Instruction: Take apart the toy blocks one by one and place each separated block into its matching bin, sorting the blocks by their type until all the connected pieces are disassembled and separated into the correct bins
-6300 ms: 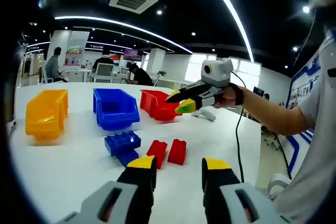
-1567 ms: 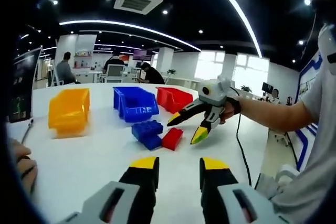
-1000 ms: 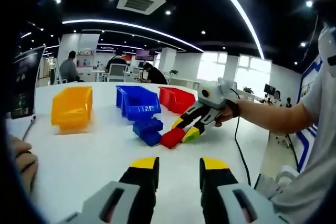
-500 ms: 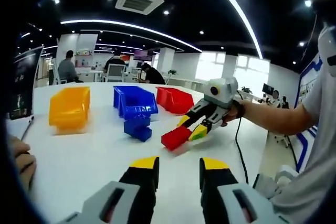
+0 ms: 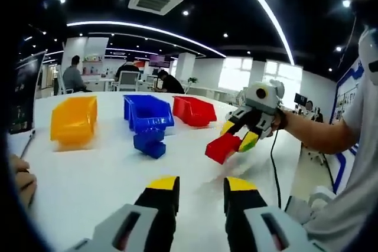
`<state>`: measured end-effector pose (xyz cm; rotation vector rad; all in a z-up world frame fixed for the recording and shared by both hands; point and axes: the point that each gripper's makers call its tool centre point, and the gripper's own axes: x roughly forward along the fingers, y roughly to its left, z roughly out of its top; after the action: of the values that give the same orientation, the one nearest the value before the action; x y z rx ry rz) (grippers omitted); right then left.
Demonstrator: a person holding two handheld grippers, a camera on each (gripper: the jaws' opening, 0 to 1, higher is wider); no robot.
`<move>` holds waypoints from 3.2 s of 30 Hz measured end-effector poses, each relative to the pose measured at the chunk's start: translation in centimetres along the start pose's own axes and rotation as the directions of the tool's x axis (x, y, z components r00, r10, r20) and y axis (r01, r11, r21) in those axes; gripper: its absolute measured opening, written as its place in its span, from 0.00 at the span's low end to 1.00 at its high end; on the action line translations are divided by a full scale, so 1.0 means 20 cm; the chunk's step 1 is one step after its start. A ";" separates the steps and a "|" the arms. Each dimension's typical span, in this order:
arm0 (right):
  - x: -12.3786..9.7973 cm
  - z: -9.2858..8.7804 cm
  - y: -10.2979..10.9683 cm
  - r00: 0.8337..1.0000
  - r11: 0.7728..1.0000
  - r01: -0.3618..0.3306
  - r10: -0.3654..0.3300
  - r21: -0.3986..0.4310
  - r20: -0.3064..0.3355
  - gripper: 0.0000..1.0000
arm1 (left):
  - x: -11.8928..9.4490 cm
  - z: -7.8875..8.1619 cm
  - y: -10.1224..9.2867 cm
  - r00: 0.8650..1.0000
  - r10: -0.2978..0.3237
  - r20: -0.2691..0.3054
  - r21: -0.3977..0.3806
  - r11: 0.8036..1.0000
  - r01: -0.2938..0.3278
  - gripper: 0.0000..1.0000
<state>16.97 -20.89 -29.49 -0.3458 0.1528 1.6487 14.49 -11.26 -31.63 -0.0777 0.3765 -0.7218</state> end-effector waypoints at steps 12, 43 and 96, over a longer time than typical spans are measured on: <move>-0.23 0.25 -0.25 0.949 0.970 0.231 -0.242 0.075 0.203 0.23 | 0.04 0.07 0.00 0.998 0.019 0.059 -0.008 1.000 -0.018 0.18; -0.84 -0.14 -1.16 0.521 0.473 0.813 -0.851 0.339 -0.062 0.23 | -0.09 0.21 0.25 0.965 0.177 0.196 -0.015 0.984 -0.177 0.10; 0.53 -0.10 -0.64 0.971 0.998 0.042 -0.033 0.035 -0.235 0.24 | -0.08 -0.02 0.12 0.997 0.046 0.063 -0.043 0.998 -0.043 0.20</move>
<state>29.20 -10.03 -33.27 -0.5104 0.3539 1.5617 14.77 -8.27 -31.97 -0.1309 0.3315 -0.6657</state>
